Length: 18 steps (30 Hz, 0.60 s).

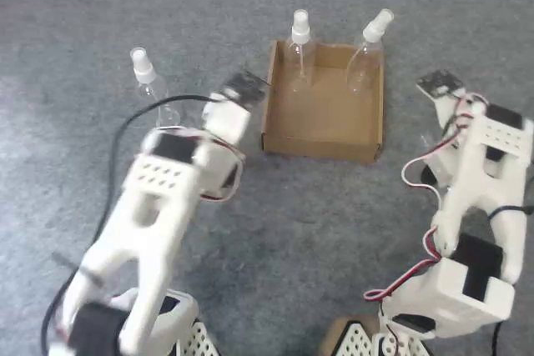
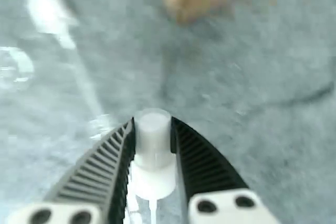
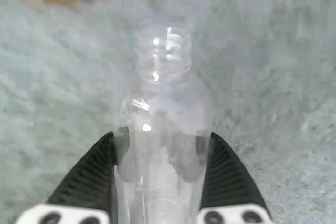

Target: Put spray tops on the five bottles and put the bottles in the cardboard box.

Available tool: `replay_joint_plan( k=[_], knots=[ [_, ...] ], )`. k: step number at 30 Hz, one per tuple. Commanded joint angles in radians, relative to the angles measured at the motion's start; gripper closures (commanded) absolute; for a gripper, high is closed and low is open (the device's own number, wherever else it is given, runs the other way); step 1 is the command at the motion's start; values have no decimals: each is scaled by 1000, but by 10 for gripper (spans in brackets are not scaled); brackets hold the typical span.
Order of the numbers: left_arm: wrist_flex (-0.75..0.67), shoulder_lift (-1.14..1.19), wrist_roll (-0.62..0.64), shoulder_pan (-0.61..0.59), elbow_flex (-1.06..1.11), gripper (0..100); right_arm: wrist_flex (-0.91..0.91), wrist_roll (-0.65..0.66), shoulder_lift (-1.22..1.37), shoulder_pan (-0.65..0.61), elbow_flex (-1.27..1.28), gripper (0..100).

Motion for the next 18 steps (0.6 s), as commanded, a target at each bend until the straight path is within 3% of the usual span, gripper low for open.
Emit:
replay_joint_plan(
  k=[1, 12, 18],
  knots=[
    [-12, -250, 71, -83, -7, 991, 35, -104, -174, -160, -63, 993],
    [-3, -752, 244, -203, 61, 991, -239, -428, -561, -783, 245, 993],
    [-54, -921, 359, -245, 67, 991, -509, -456, -608, -1003, 503, 993]
  ],
)
